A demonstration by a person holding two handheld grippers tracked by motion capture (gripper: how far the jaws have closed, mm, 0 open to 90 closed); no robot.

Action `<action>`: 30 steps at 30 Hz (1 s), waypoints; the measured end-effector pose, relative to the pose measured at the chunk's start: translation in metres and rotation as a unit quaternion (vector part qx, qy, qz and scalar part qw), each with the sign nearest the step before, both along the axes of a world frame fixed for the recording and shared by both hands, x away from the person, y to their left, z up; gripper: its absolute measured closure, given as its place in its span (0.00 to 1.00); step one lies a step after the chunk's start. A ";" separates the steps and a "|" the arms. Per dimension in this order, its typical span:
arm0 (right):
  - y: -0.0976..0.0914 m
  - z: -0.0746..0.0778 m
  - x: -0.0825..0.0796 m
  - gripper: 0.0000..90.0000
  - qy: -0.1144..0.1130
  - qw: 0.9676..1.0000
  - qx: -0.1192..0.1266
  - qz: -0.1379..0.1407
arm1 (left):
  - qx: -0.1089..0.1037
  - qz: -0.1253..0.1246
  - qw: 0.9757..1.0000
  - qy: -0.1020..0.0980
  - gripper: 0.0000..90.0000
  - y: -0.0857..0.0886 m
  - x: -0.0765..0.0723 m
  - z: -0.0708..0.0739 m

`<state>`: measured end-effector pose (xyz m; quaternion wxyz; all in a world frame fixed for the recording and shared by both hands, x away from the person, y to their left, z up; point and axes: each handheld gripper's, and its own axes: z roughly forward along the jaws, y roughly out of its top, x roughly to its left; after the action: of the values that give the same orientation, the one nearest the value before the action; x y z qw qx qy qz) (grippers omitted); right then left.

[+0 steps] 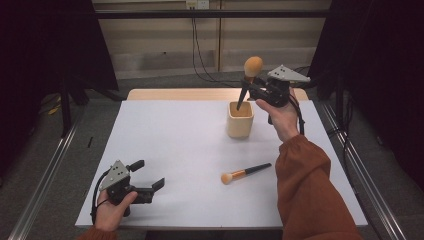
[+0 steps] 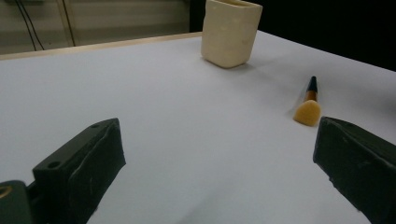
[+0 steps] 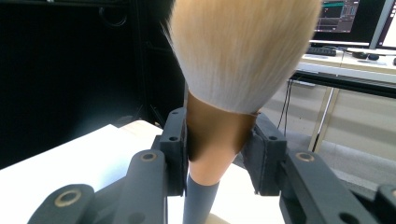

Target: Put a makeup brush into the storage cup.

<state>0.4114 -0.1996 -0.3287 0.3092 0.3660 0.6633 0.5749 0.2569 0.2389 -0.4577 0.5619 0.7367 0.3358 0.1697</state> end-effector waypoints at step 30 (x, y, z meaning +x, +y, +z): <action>-0.009 -0.045 0.005 0.71 0.042 0.999 -0.023 -0.007 | 0.015 0.003 1.000 -0.004 0.03 0.001 0.001 0.002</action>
<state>0.4165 -0.2083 -0.3735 0.2931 0.3874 0.6862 0.5414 0.2574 0.2403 -0.4561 0.5514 0.7434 0.3334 0.1793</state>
